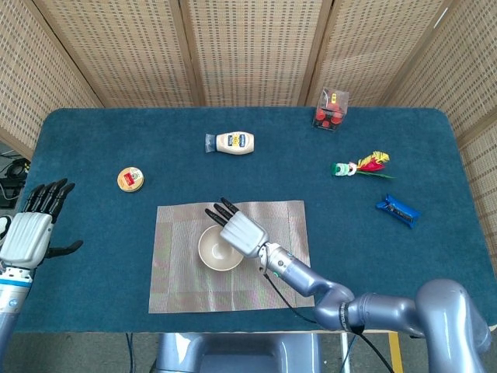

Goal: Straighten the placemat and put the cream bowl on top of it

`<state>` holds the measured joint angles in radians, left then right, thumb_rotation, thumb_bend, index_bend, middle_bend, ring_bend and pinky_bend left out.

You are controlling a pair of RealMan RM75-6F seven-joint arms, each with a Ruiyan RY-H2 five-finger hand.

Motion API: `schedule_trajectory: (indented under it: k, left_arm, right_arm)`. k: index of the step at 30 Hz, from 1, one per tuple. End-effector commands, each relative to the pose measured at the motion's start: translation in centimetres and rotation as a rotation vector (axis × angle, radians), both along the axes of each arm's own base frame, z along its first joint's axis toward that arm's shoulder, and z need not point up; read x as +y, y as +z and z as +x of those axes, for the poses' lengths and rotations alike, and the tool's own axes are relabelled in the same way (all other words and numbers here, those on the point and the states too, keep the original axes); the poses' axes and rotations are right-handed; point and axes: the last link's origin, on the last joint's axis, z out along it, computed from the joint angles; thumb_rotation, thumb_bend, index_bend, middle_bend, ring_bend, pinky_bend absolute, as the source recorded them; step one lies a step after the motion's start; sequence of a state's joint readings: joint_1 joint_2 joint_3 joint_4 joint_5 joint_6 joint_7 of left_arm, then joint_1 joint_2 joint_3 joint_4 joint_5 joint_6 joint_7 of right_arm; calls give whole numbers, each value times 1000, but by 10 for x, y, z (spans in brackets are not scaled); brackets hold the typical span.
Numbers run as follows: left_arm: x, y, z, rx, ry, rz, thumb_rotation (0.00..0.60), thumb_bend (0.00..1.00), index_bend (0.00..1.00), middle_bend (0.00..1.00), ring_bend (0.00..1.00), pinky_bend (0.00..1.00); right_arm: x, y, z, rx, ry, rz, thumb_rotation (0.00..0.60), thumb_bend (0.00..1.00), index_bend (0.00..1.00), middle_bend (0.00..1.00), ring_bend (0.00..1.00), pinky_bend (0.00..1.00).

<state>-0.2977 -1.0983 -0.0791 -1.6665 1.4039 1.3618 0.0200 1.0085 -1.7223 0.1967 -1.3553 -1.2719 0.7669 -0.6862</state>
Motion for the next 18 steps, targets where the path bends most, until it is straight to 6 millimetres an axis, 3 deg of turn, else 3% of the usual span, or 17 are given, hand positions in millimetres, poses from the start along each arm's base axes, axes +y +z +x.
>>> schedule_trajectory:
  k: [1,11,13,14,16,18]
  left_arm:
    - [1,1,-1,-4,5,0,600,0,0,0,0,0]
    - [2,0,-1,-5,6,-9,600,0,0,0,0,0]
    - [2,0,-1,-5,7,-9,600,0,0,0,0,0]
    - [2,0,-1,-5,7,-8,600,0,0,0,0,0]
    - [2,0,-1,-4,8,-9,600,0,0,0,0,0]
    - [2,-1,-1,-3,7,-13,600,0,0,0,0,0]
  right_arm:
    - [-3,-11,5,13,6,-9,600,486,730,0,0,0]
    - [-9,-20,-11,45,-26,-18,600,477,701,0,0,0]
    - [-8,-21,-15,54,-27,-14,600,367,487,0,0,0]
    - [-8,-21,-16,61,-21,-14,600,258,322,0,0,0]
    - [-7,-20,-18,62,-18,-13,600,80,115,0,0,0]
    - [-6,-18,-18,48,-26,-9,600,3,31,0,0,0]
